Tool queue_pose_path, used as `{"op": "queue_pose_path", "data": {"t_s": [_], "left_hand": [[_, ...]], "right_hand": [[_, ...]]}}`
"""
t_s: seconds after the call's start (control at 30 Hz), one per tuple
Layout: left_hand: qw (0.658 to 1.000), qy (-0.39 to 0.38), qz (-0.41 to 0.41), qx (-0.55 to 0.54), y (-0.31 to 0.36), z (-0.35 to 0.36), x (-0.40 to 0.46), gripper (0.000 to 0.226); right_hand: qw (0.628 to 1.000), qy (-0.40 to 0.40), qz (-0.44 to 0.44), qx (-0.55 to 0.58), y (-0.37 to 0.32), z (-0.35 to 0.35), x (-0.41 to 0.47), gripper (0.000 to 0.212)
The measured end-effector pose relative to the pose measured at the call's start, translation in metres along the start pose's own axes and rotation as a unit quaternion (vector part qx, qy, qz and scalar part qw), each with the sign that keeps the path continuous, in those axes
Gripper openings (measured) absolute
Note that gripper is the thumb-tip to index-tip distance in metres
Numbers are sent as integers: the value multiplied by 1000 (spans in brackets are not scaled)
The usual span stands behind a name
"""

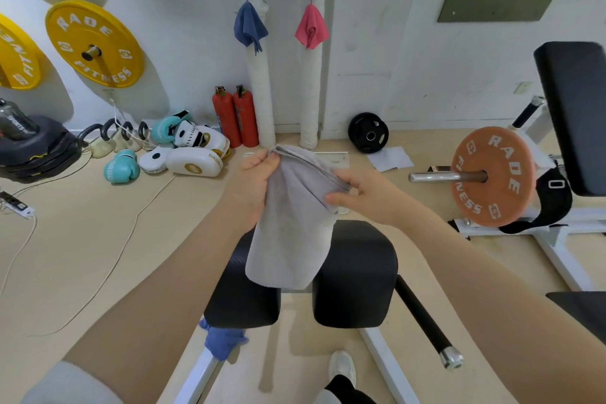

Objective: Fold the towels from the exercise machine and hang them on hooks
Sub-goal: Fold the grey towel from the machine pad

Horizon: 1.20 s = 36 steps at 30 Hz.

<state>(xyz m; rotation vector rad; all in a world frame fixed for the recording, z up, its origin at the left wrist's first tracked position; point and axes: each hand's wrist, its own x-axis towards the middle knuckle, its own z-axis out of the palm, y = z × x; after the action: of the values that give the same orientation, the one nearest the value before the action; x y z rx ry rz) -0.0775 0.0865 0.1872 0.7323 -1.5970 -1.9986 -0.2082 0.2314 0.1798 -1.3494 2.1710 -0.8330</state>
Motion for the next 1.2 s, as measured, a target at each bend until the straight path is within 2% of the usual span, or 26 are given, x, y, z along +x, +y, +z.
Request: {"op": "queue_pose_path", "data": {"t_s": [0.1, 0.17, 0.3, 0.4, 0.47, 0.53, 0.6, 0.7, 0.83, 0.97, 1.1, 1.2], "left_hand": [[1000, 16, 3, 12, 1, 15, 17, 24], [999, 37, 8, 36, 0, 24, 29, 23], [996, 69, 4, 56, -4, 40, 54, 20], [997, 77, -23, -2, 1, 55, 66, 21], [997, 73, -30, -26, 2, 64, 73, 23], [997, 62, -29, -40, 2, 73, 76, 23], [996, 58, -33, -59, 2, 83, 80, 24], [991, 89, -43, -89, 5, 93, 88, 22], [990, 98, -41, -89, 8, 102, 96, 22], [990, 109, -36, -85, 8, 108, 99, 23], [990, 110, -34, -83, 5, 111, 100, 21], [989, 116, -29, -90, 6, 115, 100, 23]], "right_hand": [[998, 60, -27, 6, 15, -24, 7, 23], [992, 102, -31, 71, 22, -39, 9, 7], [955, 47, -49, 289, 31, -65, 17, 17], [916, 69, -40, 393, 42, -78, 28, 15], [920, 131, -16, 370, 49, -81, 35, 7], [931, 189, -23, 310, 58, -84, 39, 29], [939, 195, -58, 277, 67, -88, 41, 36], [954, 181, -76, 228, 76, -94, 42, 33], [956, 189, -107, 195, 79, -102, 43, 46], [961, 227, -104, 118, 85, -107, 51, 31], [952, 260, -111, 115, 89, -109, 54, 42], [956, 263, -120, 54, 93, -109, 57, 14]]}}
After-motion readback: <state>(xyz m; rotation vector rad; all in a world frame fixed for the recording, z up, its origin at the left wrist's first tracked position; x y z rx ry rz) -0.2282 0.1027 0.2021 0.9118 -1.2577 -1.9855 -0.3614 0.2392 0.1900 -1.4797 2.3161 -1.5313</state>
